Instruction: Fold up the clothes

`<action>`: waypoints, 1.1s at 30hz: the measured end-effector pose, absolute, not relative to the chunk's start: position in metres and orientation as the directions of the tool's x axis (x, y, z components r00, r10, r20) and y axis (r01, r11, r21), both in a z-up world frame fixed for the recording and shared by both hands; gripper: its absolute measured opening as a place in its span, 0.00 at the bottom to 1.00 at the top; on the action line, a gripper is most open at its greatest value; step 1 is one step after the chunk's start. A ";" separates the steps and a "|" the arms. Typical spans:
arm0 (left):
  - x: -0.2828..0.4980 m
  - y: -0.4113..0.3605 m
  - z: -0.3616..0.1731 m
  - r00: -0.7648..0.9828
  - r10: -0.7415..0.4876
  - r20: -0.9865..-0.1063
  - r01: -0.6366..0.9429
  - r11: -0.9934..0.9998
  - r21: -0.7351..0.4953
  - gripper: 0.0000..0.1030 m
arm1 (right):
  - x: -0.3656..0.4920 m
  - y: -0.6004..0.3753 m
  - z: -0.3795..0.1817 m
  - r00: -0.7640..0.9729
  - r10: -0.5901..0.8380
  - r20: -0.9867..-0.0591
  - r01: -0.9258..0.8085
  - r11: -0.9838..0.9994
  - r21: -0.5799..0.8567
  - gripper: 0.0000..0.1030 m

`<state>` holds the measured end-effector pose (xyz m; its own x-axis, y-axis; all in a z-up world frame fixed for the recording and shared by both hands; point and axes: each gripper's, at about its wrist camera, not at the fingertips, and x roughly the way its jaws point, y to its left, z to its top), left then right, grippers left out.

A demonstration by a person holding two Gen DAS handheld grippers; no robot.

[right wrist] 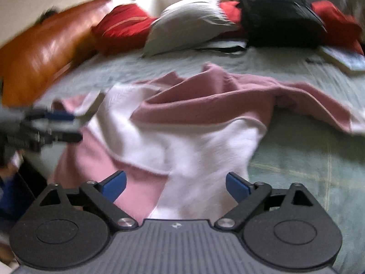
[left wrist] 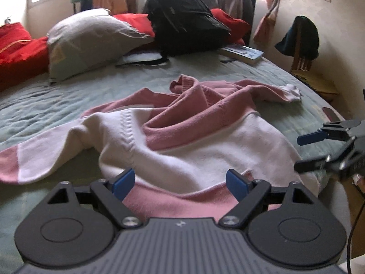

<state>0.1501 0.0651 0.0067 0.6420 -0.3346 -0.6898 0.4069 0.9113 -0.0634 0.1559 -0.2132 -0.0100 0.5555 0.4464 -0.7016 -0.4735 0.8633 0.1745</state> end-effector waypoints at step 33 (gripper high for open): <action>0.188 0.084 -0.031 0.576 -0.450 -0.683 0.509 0.851 -0.131 0.94 | 0.209 -0.193 -0.049 0.348 0.557 -0.754 -0.578 0.761 0.295 1.00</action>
